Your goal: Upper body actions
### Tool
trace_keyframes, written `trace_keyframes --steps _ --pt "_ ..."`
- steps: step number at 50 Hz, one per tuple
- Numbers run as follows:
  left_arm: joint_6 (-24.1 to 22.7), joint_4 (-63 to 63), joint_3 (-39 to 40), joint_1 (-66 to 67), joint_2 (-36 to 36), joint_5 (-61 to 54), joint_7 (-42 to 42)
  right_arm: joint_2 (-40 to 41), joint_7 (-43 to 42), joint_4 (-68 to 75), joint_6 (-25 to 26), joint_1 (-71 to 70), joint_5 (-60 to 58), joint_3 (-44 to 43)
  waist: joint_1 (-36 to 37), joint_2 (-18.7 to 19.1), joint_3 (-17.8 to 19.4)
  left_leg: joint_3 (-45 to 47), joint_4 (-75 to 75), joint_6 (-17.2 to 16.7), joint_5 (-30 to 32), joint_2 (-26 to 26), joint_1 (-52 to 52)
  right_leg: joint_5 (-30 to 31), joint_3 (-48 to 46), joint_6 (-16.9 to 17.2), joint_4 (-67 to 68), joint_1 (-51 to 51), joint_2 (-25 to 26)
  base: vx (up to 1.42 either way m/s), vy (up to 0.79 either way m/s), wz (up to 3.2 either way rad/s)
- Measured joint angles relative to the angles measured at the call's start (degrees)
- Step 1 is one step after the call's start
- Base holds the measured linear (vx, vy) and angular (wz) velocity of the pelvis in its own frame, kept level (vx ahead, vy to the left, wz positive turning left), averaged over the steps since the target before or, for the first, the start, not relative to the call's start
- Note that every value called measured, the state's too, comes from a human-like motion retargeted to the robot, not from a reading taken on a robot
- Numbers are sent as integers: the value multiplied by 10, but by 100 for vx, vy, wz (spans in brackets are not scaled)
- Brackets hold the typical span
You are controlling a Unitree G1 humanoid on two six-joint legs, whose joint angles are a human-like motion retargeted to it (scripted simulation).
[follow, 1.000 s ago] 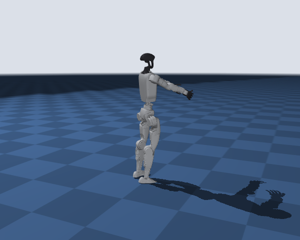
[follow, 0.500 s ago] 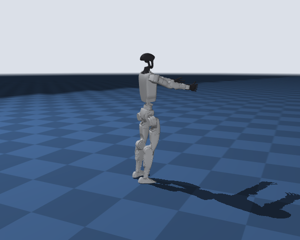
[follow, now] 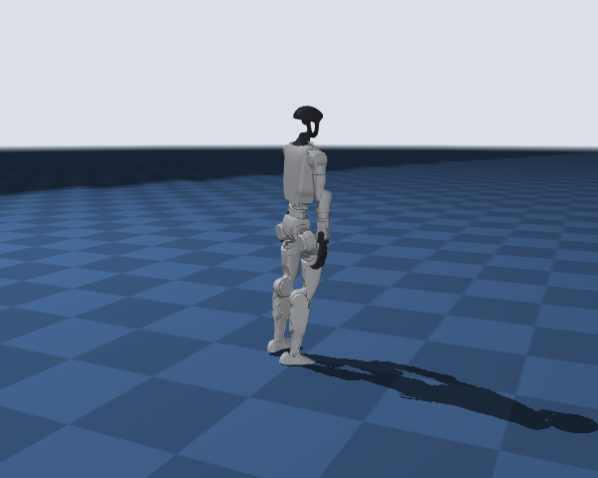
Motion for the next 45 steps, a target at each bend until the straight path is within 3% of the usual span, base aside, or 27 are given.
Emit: trace_keyframes --steps 4,7,12,17,22,31,39,45 --pt "-8 -10 44 81 -35 34 24 15 -40 -8 8 94 -69 1 7 -3 -9 3 -2 -1 -2 -1 -5 -2 3 0 0 -7 -1 12 2 -3" --pt "-27 -12 89 147 -60 -14 52 15 -59 -5 2 141 -37 -27 2 -1 -18 5 -2 -1 -4 0 -7 -2 6 1 0 -12 0 13 2 -6" --pt "-96 -1 161 218 -89 -110 41 5 -6 -12 -16 168 64 -82 -20 8 -23 8 -3 -3 -8 6 -9 -4 9 3 4 -19 2 5 2 -5" --pt "-105 5 192 244 -100 -158 13 5 29 -43 -38 171 80 -83 -27 13 -23 13 -4 -3 -8 9 -8 -1 14 3 4 -23 5 1 1 -6" --pt "-103 -2 191 237 -90 -143 17 17 53 -71 -34 160 71 -63 -19 10 -25 19 -5 -2 -7 9 -8 1 19 -1 2 -24 10 -1 -1 5" --pt "-119 -21 154 212 -76 -72 73 20 25 -85 1 144 -18 -17 -114 15 -28 -81 -2 2 7 -8 -20 12 -82 -8 -9 -18 2 -1 -1 92" --pt "-110 5 149 194 -76 -72 61 18 22 -64 -5 155 43 -47 -56 12 -46 -28 -6 3 -3 -2 -17 3 -28 -1 -1 -25 4 1 -1 -56" --pt "-84 7 126 174 -74 -83 68 14 -7 -35 -16 136 110 -53 -27 11 -38 5 -11 15 3 -6 -12 12 2 -11 -1 -29 16 -2 -2 -40"
